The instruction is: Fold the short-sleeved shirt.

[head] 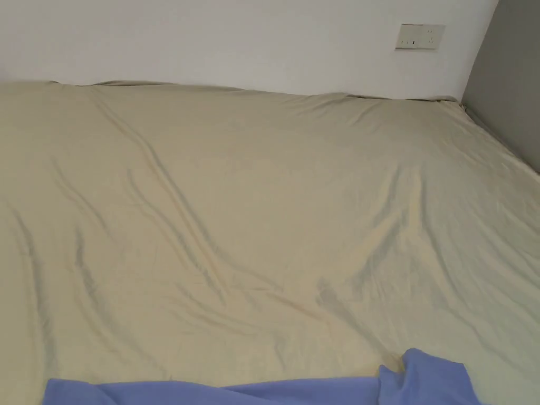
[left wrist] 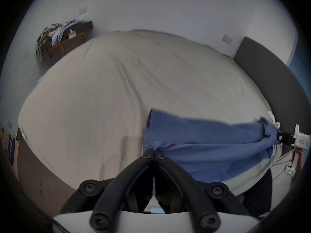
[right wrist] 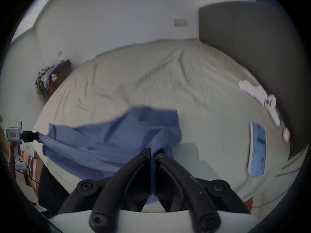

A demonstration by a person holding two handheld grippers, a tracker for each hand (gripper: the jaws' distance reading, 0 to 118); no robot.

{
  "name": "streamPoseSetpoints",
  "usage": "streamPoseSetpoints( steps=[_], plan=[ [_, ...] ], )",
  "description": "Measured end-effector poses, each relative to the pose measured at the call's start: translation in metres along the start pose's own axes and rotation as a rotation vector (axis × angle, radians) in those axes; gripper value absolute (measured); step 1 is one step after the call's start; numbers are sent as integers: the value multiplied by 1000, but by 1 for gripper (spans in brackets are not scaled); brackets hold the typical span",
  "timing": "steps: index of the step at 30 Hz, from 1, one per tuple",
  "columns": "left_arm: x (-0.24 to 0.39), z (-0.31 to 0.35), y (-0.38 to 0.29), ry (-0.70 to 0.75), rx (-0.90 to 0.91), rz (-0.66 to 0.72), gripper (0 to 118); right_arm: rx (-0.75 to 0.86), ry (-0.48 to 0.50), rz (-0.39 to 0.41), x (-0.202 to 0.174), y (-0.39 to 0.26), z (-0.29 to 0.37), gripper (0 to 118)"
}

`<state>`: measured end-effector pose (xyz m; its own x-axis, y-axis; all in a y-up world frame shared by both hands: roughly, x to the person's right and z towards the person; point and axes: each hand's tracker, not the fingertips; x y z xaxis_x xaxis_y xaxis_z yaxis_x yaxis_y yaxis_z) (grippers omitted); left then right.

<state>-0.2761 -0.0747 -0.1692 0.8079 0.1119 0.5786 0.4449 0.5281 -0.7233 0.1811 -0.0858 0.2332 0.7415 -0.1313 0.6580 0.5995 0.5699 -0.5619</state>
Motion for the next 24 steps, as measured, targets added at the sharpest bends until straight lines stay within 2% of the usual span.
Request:
streamPoseSetpoints(
  steps=[2, 6, 7, 8, 9, 10, 11, 12, 17, 19, 20, 21, 22, 23, 24],
  plan=[
    [-2, -10, -23, 11, -37, 16, 0, -37, -22, 7, 9, -18, -22, 7],
    [-5, -26, -43, 19, -39, 66, 1, -22, -49, 56, 1, -26, -33, 8],
    [-5, -25, -42, 21, -22, 86, 8, -5, -71, 101, -2, -21, -27, 11],
    [-3, -17, -38, 48, -1, 87, 25, 16, -103, 149, -8, -16, -17, 21],
    [0, -7, -32, 86, 38, 56, 62, 58, -142, 192, -13, -10, -5, 47],
    [5, 8, -25, 107, 104, 19, 88, 118, -192, 234, -19, -3, 12, 76],
    [9, 27, -15, 114, 180, 8, 107, 202, -207, 240, -24, 5, 32, 104],
    [14, 48, -3, 111, 276, 19, 118, 294, -215, 223, -29, 14, 51, 118],
    [53, 124, 27, 34, 727, 6, 118, 765, -56, 70, -64, 40, 125, 118],
    [72, 130, 24, 40, 833, -24, 118, 848, -36, 58, -81, 38, 127, 118],
    [81, 127, 18, 31, 882, -60, 113, 842, -9, 53, -89, 36, 125, 117],
    [88, 125, 11, 31, 927, -81, 86, 858, 27, 53, -92, 33, 120, 92],
    [96, 124, 5, 40, 966, -95, 41, 895, 38, 47, -98, 26, 116, 51],
    [102, 121, 1, 46, 965, -98, 2, 907, 30, 45, -106, 21, 112, 3],
    [104, 114, 0, 47, 941, -85, 0, 900, 1, 44, -113, 20, 109, 1]
  ],
)
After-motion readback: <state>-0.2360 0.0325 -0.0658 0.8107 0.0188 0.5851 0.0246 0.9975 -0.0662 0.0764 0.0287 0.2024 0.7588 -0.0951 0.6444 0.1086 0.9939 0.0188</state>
